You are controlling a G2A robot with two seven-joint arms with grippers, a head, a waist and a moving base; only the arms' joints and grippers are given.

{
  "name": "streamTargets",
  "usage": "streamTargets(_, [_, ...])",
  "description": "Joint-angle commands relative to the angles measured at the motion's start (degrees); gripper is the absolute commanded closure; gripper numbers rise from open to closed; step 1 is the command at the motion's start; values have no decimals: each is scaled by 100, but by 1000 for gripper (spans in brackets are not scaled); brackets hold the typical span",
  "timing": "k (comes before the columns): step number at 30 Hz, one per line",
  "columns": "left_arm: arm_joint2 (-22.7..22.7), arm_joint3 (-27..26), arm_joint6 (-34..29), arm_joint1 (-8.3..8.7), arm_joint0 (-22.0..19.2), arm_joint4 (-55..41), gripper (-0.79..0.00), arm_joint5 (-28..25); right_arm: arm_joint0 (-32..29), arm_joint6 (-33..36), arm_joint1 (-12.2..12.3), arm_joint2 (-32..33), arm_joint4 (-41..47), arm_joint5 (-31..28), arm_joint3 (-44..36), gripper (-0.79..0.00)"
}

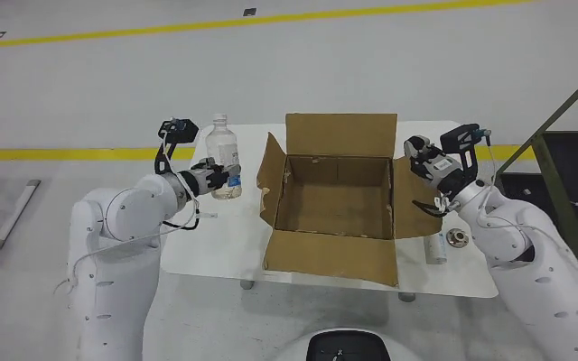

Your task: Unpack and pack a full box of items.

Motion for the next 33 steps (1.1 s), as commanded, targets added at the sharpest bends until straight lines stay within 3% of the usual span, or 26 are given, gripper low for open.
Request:
streamTargets(1, [-21, -31, 101, -16, -159, -443, 0, 35, 0, 9, 4, -30, -124, 25, 22, 0])
streamTargets(9, [211, 155, 66, -52, -606, -1500, 0, -206, -43, -44, 7, -110, -325, 96, 72, 0])
streamTargets(22, [211, 155, 66, -52, -606, -1500, 0, -206, -100, -115, 20, -141, -543, 148, 132, 0])
streamTargets(25, [265, 125, 346, -56, -439, -1675, 0, -250, -114, -104, 22, -146, -550, 153, 162, 0])
streamTargets(28, [548, 199, 417, -88, -513, -1969, 0, -399, -123, -102, 23, -161, -561, 156, 171, 0])
streamTargets(33, [1349, 743, 797, -249, -941, -2617, 0, -522, -160, -86, 24, -156, -568, 235, 141, 0])
